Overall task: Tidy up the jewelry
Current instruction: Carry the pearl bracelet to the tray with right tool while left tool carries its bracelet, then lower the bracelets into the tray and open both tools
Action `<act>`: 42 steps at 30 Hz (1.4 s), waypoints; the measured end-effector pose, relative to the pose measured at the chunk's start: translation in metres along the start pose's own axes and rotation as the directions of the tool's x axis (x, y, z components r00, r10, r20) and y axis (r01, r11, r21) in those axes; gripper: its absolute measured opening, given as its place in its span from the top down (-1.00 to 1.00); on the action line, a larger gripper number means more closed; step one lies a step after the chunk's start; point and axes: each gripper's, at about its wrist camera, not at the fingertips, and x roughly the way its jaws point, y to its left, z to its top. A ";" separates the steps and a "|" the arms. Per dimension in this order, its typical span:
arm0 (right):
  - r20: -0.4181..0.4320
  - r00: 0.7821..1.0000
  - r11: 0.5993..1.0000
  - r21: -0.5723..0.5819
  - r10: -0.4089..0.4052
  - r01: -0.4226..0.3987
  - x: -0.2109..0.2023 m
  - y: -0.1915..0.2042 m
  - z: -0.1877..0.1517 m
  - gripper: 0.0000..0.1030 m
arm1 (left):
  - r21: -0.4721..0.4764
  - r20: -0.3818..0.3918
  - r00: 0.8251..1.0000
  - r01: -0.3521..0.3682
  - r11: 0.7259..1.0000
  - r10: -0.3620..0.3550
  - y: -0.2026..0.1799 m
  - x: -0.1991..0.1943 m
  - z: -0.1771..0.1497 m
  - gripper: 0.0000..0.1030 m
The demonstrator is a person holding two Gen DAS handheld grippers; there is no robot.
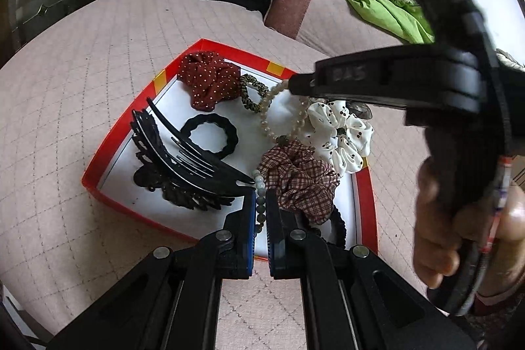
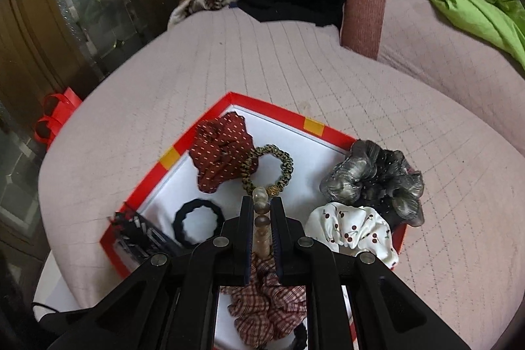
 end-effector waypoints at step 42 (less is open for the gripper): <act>0.093 0.995 0.999 -0.009 -0.030 0.031 -0.056 -0.013 0.006 0.79 | 0.122 0.171 0.984 -0.064 0.990 0.042 -0.050 -0.042 0.014 0.89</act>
